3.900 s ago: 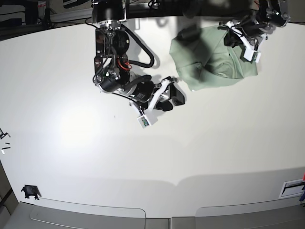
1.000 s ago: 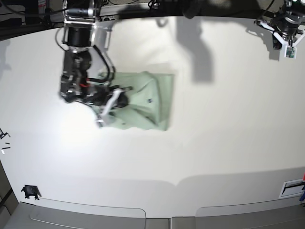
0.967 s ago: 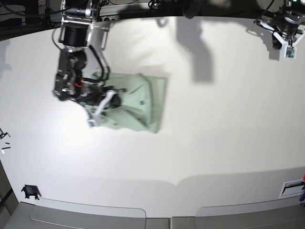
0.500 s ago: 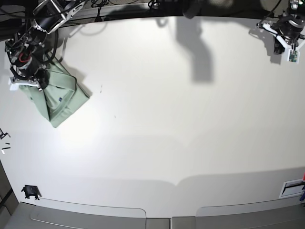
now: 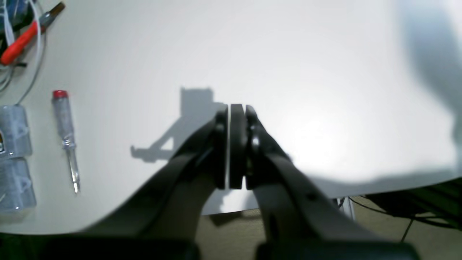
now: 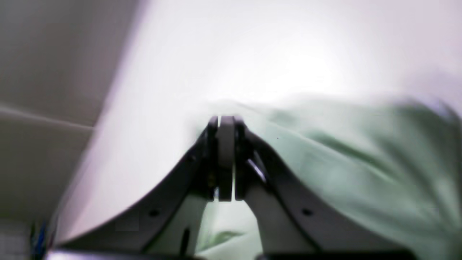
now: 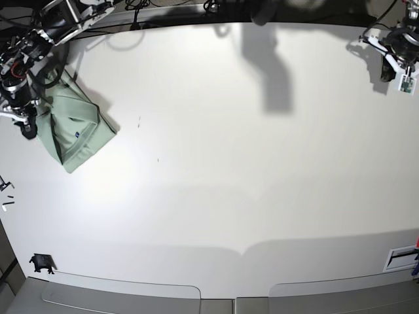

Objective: Fold the T-shirt properly
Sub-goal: 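Drag the folded shirt with the right gripper across the table and release, then grasp the shirt's collar edge with the right gripper and rotate it flat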

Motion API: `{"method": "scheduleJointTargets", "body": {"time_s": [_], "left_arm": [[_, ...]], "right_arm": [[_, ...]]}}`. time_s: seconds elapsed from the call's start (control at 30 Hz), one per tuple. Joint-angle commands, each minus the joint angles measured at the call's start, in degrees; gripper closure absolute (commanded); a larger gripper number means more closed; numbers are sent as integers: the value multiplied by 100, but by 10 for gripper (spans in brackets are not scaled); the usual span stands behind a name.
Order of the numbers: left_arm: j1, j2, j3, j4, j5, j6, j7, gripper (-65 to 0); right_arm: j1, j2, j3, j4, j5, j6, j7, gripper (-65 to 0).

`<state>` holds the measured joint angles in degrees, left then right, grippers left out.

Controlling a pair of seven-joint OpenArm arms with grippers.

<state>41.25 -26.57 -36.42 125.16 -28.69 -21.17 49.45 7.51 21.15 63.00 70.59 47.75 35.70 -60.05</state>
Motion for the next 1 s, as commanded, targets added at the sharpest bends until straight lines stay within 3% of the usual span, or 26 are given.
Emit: {"method": "scheduleJointTargets", "body": {"time_s": [0.0, 0.13, 0.23, 0.37, 0.5, 0.6, 0.73, 0.83, 0.97], "left_arm": [[17, -96, -39, 103, -35, 20, -118, 0], [20, -92, -39, 103, -35, 20, -118, 0], [20, -92, -39, 103, -35, 20, -118, 0], [20, -90, -39, 103, -33, 20, -118, 0], [22, -72, -39, 103, -35, 20, -122, 0], [20, 7, -39, 103, -33, 17, -131, 0], [42, 118, -39, 103, -31, 17, -111, 0], [68, 131, -39, 92, -28, 17, -107, 0], [68, 131, -39, 92, 9, 17, -111, 0]], "right_arm": [[116, 245, -50, 216, 431, 358, -175, 0], [118, 828, -566, 442, 1786, 430, -1884, 0], [83, 1475, -1309, 446, 2347, 430, -1995, 0], [-7, 2330, -2658, 446, 1985, 430, -1995, 0], [0, 2914, -4212, 442, 1447, 430, -1995, 0], [-4, 3016, -5230, 431, 828, 430, -1995, 0], [-2, 3012, -6116, 155, 66, 430, -1995, 0], [-2, 3012, -6314, -208, -507, 430, -1547, 0], [11, 3032, -6212, -638, -728, 430, -1191, 0]]}}
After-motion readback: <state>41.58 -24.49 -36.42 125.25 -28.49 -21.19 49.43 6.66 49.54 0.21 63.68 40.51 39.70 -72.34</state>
